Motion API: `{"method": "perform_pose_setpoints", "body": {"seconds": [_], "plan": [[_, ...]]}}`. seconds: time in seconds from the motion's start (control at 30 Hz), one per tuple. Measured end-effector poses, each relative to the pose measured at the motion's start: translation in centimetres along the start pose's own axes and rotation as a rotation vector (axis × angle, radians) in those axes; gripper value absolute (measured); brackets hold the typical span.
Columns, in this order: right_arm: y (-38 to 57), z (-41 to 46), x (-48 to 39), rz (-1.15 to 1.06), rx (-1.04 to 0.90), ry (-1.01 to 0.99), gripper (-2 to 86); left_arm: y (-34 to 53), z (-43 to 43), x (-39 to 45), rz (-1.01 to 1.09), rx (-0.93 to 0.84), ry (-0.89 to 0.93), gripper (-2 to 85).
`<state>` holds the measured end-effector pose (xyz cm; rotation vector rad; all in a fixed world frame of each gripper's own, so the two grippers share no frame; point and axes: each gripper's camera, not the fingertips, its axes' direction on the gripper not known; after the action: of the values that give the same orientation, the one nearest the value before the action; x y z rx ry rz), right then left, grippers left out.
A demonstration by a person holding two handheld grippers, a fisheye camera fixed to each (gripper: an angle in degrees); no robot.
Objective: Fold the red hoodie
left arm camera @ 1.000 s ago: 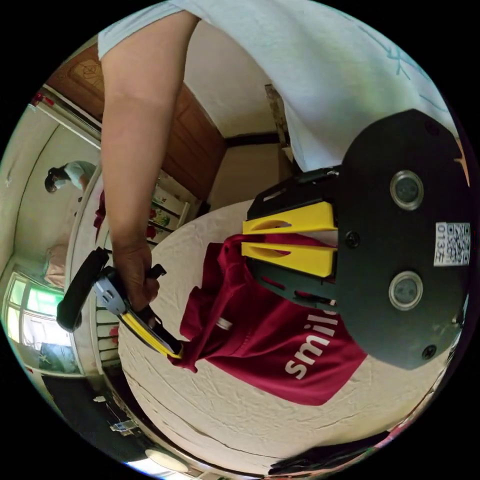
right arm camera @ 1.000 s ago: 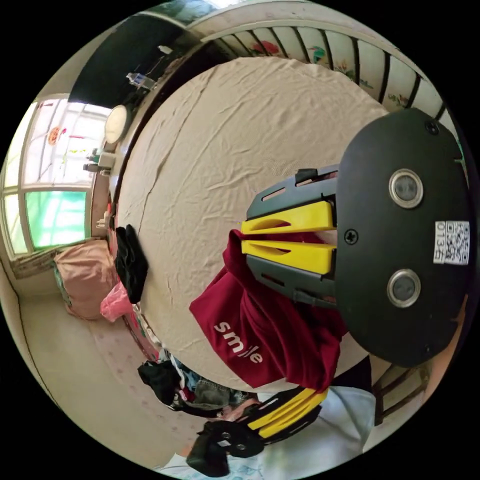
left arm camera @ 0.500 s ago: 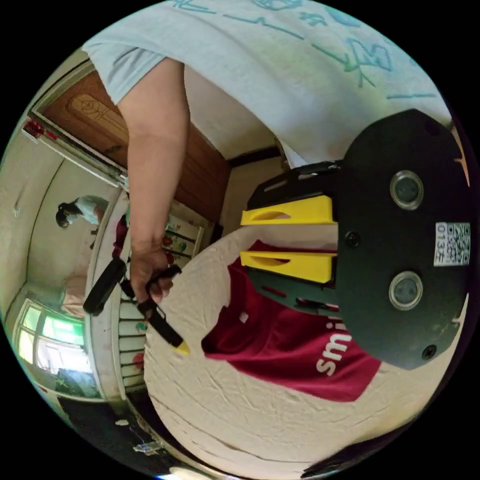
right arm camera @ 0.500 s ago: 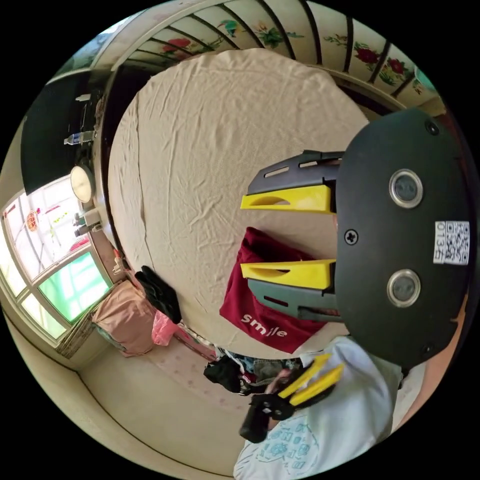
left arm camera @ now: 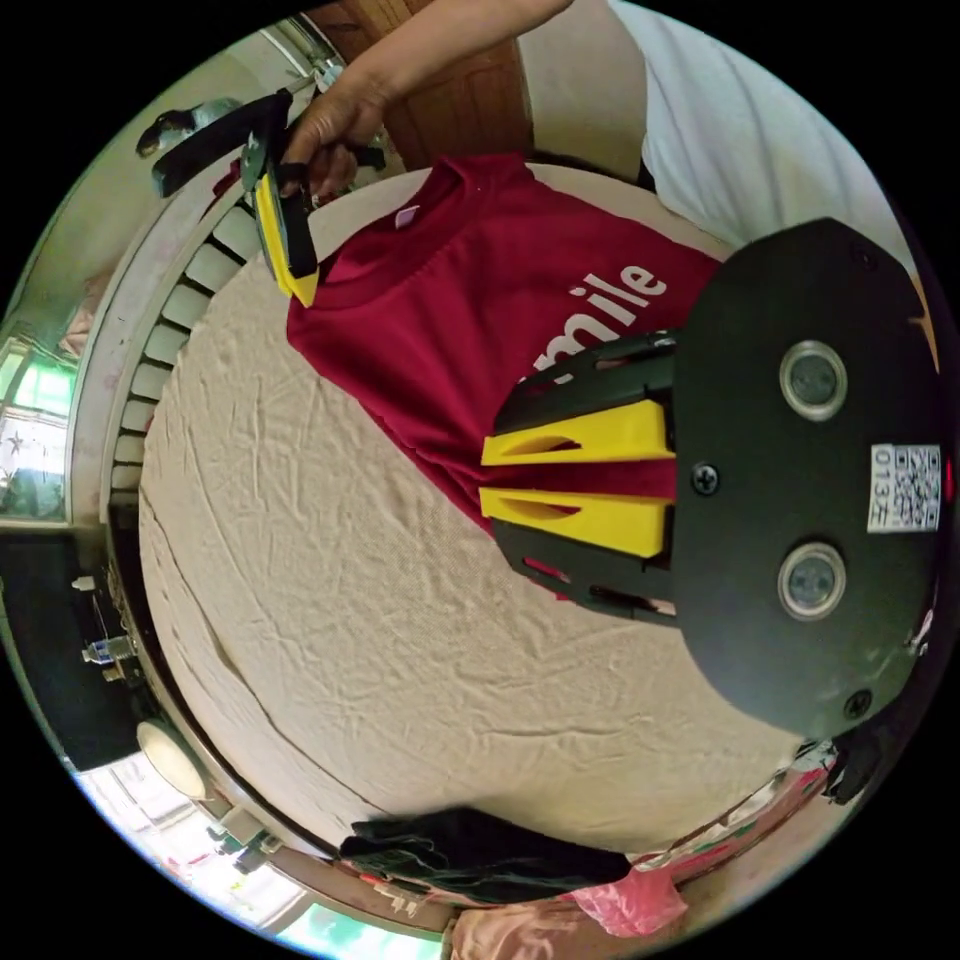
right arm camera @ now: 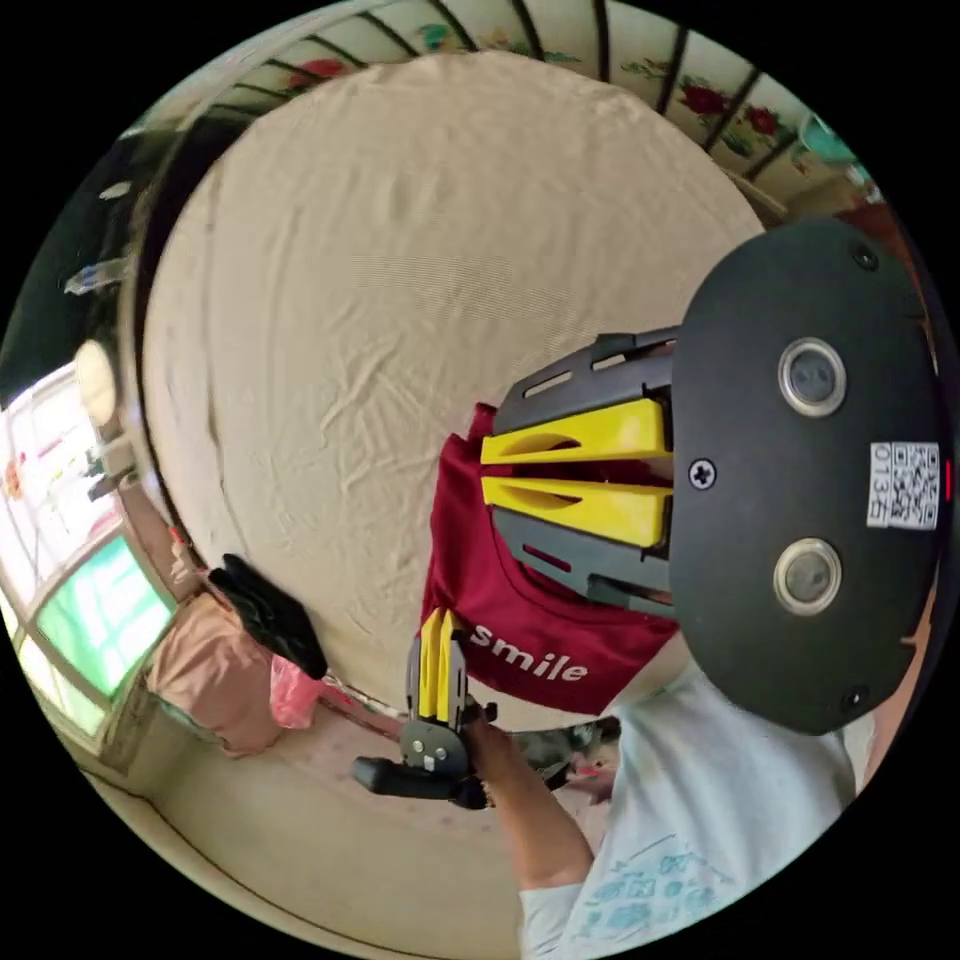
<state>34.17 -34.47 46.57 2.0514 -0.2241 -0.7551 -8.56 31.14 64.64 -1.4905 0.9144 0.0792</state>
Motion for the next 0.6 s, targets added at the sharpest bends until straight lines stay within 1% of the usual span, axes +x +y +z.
{"method": "perform_pose_setpoints", "body": {"seconds": [0.07, 0.1, 0.13, 0.2, 0.23, 0.3, 0.37, 0.4, 0.43, 0.47, 0.5, 0.57, 0.6], "plan": [[-0.5, -1.2, -1.5, -0.073, 0.066, 0.070, 3.0, -0.2, -1.6, 1.0, 0.008, 0.047, -0.085, 3.2], [-0.8, -1.1, -1.6, -0.081, 0.069, 0.094, 3.0, -0.4, -1.5, 1.2, 0.018, 0.042, -0.094, 3.2], [-0.9, -0.6, -1.4, -0.077, 0.053, 0.100, 3.1, -1.0, -1.1, 1.2, 0.030, 0.011, -0.086, 3.2], [-1.0, 2.1, -0.4, -0.058, -0.047, 0.115, 4.0, -1.8, -1.8, 0.1, -0.019, 0.017, -0.028, 3.7], [-0.8, 2.1, -0.3, -0.053, -0.040, 0.110, 4.5, -2.0, -3.1, -0.8, -0.063, 0.041, 0.010, 4.6], [0.4, -0.9, -0.5, -0.028, 0.105, 0.103, 9.2, -1.2, -6.3, -2.0, -0.098, 0.100, 0.014, 6.6], [1.8, -3.7, -1.0, 0.008, 0.188, 0.152, 13.9, 1.4, -10.4, -3.8, -0.154, 0.141, -0.032, 9.5], [2.8, -4.9, -1.2, 0.035, 0.208, 0.163, 15.4, 2.3, -11.1, -4.3, -0.175, 0.142, -0.030, 9.8], [3.4, -5.3, -1.3, 0.048, 0.218, 0.153, 16.2, 4.1, -11.9, -5.3, -0.221, 0.132, 0.011, 10.3], [4.7, -5.7, -1.5, 0.078, 0.234, 0.094, 16.7, 5.6, -12.2, -6.3, -0.272, 0.115, 0.098, 10.8], [5.7, -5.3, -1.8, 0.099, 0.226, 0.030, 17.2, 6.3, -12.2, -6.8, -0.298, 0.109, 0.145, 11.1], [7.0, -3.6, -2.7, 0.111, 0.174, 0.007, 17.7, 8.2, -12.0, -7.7, -0.385, 0.099, 0.280, 12.3], [7.7, -2.2, -3.2, 0.116, 0.135, 0.015, 18.0, 8.5, -12.0, -7.8, -0.397, 0.099, 0.301, 12.7]]}}
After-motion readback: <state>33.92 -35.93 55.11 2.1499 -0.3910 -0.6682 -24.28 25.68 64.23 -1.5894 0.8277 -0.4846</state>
